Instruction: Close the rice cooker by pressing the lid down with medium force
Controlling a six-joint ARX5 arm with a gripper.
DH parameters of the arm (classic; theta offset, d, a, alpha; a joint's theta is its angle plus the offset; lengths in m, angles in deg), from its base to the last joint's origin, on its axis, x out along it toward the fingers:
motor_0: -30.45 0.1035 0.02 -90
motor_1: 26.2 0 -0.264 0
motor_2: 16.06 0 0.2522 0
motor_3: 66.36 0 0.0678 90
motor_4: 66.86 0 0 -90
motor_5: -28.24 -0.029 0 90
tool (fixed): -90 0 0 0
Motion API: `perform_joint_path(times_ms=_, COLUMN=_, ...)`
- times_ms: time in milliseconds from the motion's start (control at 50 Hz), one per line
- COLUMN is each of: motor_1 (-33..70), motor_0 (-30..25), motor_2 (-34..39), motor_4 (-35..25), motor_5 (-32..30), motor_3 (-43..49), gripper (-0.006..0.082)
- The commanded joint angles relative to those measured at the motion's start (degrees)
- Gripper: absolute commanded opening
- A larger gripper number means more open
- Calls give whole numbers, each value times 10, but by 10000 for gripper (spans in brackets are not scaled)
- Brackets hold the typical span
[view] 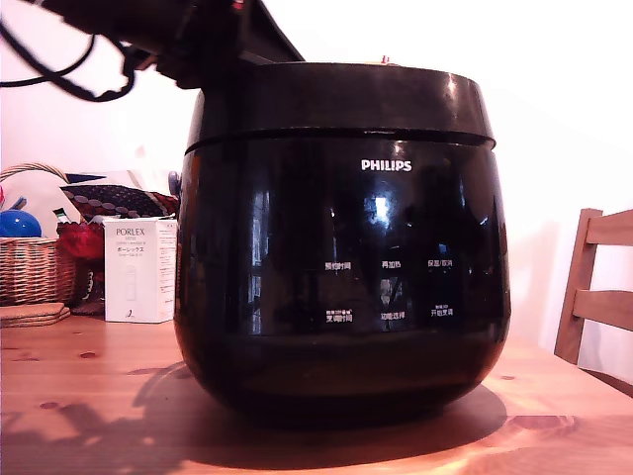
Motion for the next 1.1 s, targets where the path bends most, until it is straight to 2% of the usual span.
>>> perform_joint_path(times_ms=0, motor_1=38, motor_0=-3, motor_2=55, motor_4=1, motor_5=5, motor_3=47, gripper=-20)
perform_joint_path(times_ms=300, motor_1=66, motor_0=-9, motor_2=56, motor_4=-3, motor_5=3, motor_3=116, gripper=-21)
perform_joint_path(times_ms=540, motor_1=95, motor_0=-11, motor_2=56, motor_4=-6, motor_5=3, motor_3=119, gripper=-21)
perform_joint_path(times_ms=780, motor_1=16, motor_0=-12, motor_2=43, motor_4=-7, motor_5=7, motor_3=28, gripper=-21)
perform_joint_path(times_ms=980, motor_1=-65, motor_0=5, motor_2=9, motor_4=-4, motor_5=-3, motor_3=35, gripper=-21)
perform_joint_path(times_ms=1080, motor_1=-100, motor_0=32, motor_2=-14, motor_4=8, motor_5=-40, motor_3=51, gripper=-21)
